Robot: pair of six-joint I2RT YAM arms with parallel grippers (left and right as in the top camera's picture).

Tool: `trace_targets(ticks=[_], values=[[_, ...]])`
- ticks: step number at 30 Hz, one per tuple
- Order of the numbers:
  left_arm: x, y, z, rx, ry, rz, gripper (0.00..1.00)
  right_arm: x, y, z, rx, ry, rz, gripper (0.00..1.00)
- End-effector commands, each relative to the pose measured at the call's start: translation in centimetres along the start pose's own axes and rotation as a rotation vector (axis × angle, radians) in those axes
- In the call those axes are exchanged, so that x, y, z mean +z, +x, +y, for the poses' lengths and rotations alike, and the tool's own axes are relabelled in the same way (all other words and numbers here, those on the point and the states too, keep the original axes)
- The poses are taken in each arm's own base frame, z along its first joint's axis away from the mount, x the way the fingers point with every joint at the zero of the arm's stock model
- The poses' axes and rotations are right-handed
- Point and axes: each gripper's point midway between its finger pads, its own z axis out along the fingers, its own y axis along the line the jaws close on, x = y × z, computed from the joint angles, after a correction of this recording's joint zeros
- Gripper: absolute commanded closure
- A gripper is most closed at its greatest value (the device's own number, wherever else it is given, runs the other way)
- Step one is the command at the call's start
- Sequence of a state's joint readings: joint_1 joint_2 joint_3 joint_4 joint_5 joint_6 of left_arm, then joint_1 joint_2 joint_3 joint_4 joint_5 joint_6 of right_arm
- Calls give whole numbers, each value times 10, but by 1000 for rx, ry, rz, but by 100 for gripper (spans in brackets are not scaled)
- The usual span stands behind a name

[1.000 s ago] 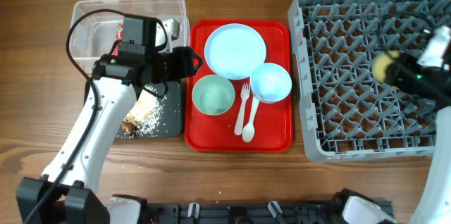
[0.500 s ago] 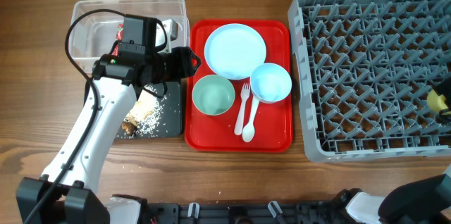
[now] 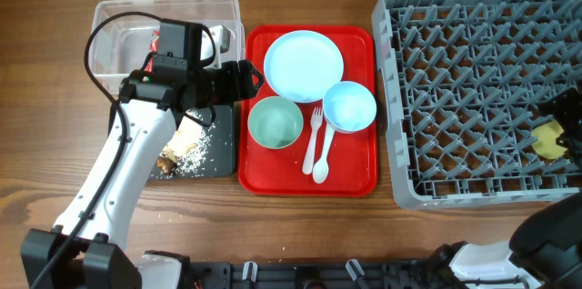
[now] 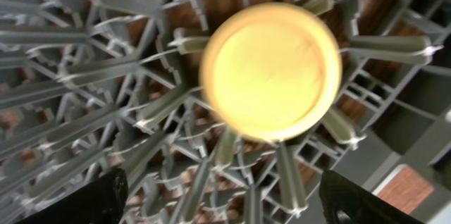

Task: Sort waste into correct bins and load items into the dishwasher rack
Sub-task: 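Place the yellow cup upside down in the dish rack with the right gripper, then grasp the light-blue bowl on the red tray with the right gripper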

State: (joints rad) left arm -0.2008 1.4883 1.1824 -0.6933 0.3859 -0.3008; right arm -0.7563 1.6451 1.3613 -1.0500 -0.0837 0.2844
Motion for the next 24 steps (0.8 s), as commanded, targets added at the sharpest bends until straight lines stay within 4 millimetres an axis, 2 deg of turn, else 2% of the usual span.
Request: trace_targets(ticks=[1,3,6,8,9,11,12,14,17,21,24], values=[[-6,-3,0,11,-7,-18,20,-49,-5,47,-94,-240,-87,14],[-6,-2,4,8,-26,-17,20,-72,8,84,-222,-394,-108,18],[-6,3,16,-7,-93,-3,19,-99,44,142,-468,-522,-132,18],[-8,6,31,-52,-173,-2,18,-104,74,175,-603,-563,-114,18],[-10,8,41,-99,-228,-7,16,-105,98,195,-683,-581,-87,18],[-12,10,49,-139,-274,-8,14,-102,136,221,-812,-584,-48,18],[-12,11,49,-140,-275,-4,14,-98,154,232,-871,-569,-34,18],[-12,11,49,-140,-274,-4,13,-88,177,246,-931,-517,-23,18],[-12,11,49,-140,-274,-4,12,-60,221,266,-1064,-425,6,18],[-12,11,49,-140,-274,-4,10,-15,241,288,-1138,-353,22,18],[-12,12,49,-141,-274,-4,10,19,249,295,-1148,-325,62,20]])
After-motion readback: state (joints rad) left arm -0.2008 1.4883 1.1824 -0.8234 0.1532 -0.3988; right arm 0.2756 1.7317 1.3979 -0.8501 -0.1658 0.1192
